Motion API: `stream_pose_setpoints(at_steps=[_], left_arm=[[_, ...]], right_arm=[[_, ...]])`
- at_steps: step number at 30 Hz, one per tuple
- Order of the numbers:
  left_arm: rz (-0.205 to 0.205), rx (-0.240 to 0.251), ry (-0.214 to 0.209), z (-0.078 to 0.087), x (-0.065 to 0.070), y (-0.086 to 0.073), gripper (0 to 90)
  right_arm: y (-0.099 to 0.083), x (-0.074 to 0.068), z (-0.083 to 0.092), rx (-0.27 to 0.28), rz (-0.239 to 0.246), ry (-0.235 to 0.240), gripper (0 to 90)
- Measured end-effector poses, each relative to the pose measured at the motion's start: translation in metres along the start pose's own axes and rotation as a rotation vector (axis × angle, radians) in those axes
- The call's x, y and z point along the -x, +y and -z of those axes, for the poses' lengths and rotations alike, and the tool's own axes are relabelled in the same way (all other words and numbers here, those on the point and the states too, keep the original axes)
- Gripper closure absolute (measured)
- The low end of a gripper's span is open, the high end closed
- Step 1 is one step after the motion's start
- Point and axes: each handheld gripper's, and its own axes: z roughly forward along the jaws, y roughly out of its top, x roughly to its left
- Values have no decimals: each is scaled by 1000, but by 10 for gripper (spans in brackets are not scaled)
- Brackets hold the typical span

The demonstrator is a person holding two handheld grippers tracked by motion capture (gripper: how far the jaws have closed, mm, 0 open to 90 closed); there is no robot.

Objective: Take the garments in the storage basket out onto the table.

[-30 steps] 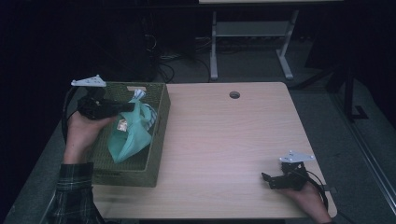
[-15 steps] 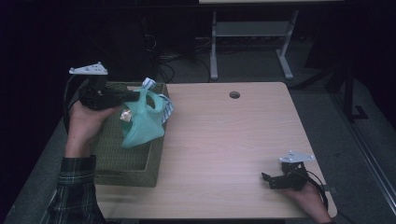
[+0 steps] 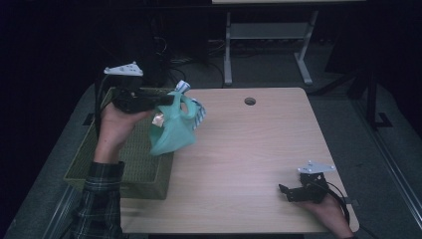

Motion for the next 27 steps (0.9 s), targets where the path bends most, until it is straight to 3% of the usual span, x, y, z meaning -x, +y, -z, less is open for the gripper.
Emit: stream_pose_setpoints(at_steps=[14,27], left_arm=[[-30,-29,-48,-54,24,6,874],[-38,-72,-70,-107,50,-1,874]], right_arm=[[0,0,0,0,1,0,26],[0,0,0,-1,-1,1,26]])
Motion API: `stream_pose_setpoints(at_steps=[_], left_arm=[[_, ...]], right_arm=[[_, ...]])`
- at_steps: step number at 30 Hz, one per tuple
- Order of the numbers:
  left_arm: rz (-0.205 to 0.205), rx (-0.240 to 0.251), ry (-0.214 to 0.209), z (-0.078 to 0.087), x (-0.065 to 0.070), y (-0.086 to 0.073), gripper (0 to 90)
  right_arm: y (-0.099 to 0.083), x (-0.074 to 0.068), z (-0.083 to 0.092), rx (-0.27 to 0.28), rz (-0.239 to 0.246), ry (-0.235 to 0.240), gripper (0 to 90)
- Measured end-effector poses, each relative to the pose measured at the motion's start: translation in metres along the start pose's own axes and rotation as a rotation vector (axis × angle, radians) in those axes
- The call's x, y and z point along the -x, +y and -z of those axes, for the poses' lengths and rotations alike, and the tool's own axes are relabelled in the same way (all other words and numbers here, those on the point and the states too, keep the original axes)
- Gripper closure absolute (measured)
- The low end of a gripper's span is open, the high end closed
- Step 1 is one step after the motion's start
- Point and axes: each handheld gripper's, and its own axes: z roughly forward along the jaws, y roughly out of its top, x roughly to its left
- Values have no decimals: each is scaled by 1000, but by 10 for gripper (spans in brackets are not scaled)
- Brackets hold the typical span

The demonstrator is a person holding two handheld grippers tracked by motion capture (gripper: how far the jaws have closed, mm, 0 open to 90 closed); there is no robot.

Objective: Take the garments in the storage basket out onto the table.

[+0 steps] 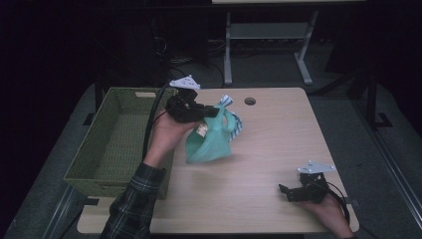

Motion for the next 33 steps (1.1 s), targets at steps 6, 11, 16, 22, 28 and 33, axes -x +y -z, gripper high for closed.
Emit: stream_pose_setpoints(at_steps=[6,11,16,22,28,33], left_arm=[[-1,-29,-1,-25,12,-6,874],[-6,-60,-5,-48,21,-15,874],[-5,-95,-2,-71,27,-30,874],[-2,-136,3,-98,32,-47,873],[-11,-176,1,-118,34,-62,872],[-10,-214,-3,-133,32,-75,870]], right_arm=[[0,0,0,0,0,0,26],[0,0,0,1,4,-1,26],[0,0,0,0,7,-1,26],[0,0,0,-1,5,-1,26],[0,0,0,-1,4,-2,26],[0,0,0,-3,1,0,26]])
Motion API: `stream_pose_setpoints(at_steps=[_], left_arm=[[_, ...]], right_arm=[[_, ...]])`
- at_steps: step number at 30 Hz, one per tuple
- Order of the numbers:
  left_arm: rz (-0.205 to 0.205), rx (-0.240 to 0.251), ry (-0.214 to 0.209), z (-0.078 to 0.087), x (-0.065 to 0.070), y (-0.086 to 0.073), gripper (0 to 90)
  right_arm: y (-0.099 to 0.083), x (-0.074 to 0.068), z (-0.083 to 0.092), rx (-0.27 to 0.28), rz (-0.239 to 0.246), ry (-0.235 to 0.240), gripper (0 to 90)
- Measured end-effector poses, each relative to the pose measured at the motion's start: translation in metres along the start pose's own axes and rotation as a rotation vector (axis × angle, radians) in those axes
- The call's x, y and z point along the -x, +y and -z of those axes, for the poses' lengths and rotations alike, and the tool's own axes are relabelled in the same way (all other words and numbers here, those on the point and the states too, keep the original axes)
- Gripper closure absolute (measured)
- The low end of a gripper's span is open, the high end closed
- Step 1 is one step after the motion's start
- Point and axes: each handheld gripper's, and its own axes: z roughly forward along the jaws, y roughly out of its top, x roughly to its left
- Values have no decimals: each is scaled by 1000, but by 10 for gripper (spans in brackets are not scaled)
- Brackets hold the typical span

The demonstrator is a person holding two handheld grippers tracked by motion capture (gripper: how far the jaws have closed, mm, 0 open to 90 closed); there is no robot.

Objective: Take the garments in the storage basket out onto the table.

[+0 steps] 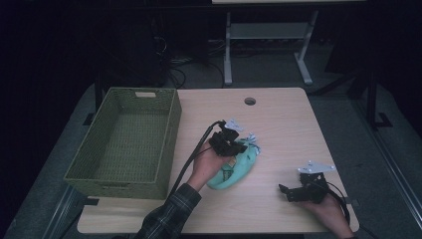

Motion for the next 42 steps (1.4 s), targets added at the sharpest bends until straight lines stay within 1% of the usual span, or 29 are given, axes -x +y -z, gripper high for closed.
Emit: stream_pose_setpoints(at_steps=[1,2,4,5,6,7,8,9,11,14,17,18,19,20,22,23,25,26,27,28,29,31,32,33,34,36,38,39,42], left_arm=[[-3,-12,-5,-3,0,-2,870],[3,-13,-6,-7,0,-3,869],[-6,-36,-12,-13,0,-6,867],[-6,-36,-10,-17,1,-7,864],[-15,-50,-12,-19,0,-8,860],[-6,-53,-16,-22,1,-9,854],[-4,-55,-17,-24,1,-10,839],[-12,-63,-18,-25,0,-11,818],[-6,-59,-19,-26,1,-12,746],[-19,-62,-22,-21,1,-11,616],[-19,-43,-21,-13,1,-10,518],[-16,-29,-24,-10,1,-9,501],[-30,-35,-21,-5,0,-9,488],[-31,-24,-21,-1,-1,-9,482],[-9,2,-21,8,-2,-11,483],[-15,5,-17,14,-4,-12,488],[-9,22,-4,24,-8,-14,510],[7,38,1,29,-9,-16,522],[10,43,9,33,-11,-18,539],[4,41,22,38,-12,-20,575],[10,45,36,41,-14,-22,616],[9,30,55,48,-17,-28,699],[23,28,67,50,-18,-31,746],[28,20,82,52,-20,-35,778],[30,13,96,53,-22,-38,830],[58,-14,116,53,-25,-45,896],[63,-42,129,50,-27,-51,897],[73,-54,133,47,-27,-54,897],[83,-89,148,36,-28,-61,897]], right_arm=[[0,0,0,0,0,0,26],[0,0,0,0,0,0,26],[0,0,0,0,0,0,26],[0,0,0,0,0,0,26],[0,0,0,0,0,0,26],[0,0,0,0,0,0,26],[0,0,0,-1,0,0,26],[0,0,0,0,0,0,26],[0,0,0,0,0,0,26],[0,0,0,0,0,0,26],[0,0,0,0,0,0,26],[0,0,0,0,0,0,26],[0,0,0,0,0,0,26],[0,0,0,-1,0,0,26],[0,0,0,0,0,0,26],[0,0,0,-1,0,0,26],[0,0,0,-1,0,0,26],[0,0,0,-1,0,0,26],[0,0,0,0,0,-1,26],[0,0,0,-1,0,0,26],[0,0,0,-1,0,0,26],[0,0,0,-1,0,-1,26],[0,0,0,-1,-1,0,26],[0,0,0,-1,0,0,26],[0,0,0,-1,1,-1,26],[0,0,0,-1,1,-1,26],[0,0,0,-1,0,-1,26],[0,0,0,1,3,-1,26],[0,0,0,0,1,-1,26]])
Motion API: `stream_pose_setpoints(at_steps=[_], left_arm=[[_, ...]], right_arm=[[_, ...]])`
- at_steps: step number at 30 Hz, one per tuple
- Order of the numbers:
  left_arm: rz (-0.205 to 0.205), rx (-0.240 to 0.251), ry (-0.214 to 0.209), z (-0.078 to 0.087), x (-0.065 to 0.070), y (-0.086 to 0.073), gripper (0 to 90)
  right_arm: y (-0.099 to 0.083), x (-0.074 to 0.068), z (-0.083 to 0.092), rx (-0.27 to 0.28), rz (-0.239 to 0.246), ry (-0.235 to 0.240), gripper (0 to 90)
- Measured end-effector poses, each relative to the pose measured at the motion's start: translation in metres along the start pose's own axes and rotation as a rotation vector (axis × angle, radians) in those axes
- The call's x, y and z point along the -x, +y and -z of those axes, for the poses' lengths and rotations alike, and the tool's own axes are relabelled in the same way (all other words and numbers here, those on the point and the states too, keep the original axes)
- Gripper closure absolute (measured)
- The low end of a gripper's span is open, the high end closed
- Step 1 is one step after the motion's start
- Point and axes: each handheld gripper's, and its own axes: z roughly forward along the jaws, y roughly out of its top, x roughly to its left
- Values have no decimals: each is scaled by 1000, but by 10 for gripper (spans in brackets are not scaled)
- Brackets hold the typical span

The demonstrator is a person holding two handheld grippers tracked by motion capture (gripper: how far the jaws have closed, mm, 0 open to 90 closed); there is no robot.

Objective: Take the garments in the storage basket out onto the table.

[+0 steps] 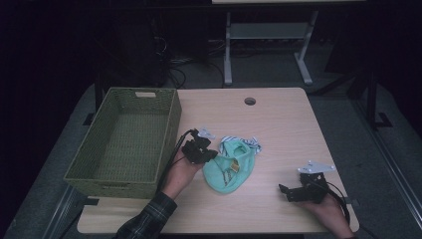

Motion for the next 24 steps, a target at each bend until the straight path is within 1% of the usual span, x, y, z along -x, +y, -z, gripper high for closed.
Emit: stream_pose_setpoints(at_steps=[1,2,4,5,6,9,10,12,13,14,15,16,21,24], left_arm=[[-1,-14,13,-4,0,-2,897],[-7,-30,19,-8,-1,-3,897],[-4,-52,27,-15,-2,-7,897],[-12,-71,38,-18,-3,-8,897],[-20,-82,42,-20,-4,-9,897],[-27,-121,44,-26,-6,-13,897],[-14,-109,41,-27,-6,-14,897],[-19,-119,39,-25,-6,-14,897],[-14,-119,35,-25,-5,-15,897],[-11,-112,31,-24,-3,-17,897],[-18,-119,21,-23,-2,-18,897],[-16,-117,16,-22,0,-19,897],[-44,-127,-15,-17,9,-25,896],[-46,-119,-35,-15,14,-30,896]], right_arm=[[0,0,0,0,0,0,26],[0,0,0,0,-1,0,26],[0,0,0,2,3,-1,26],[0,0,0,1,2,-1,26],[0,0,0,2,2,-1,26],[0,0,0,2,3,-1,26],[0,0,0,2,2,-1,26],[0,0,0,2,2,-1,26],[0,0,0,2,3,-1,26],[0,0,0,2,3,-1,26],[0,0,0,2,2,-1,26],[0,0,0,1,2,-1,26],[0,0,0,0,1,-2,25],[0,0,0,1,3,-1,25]])
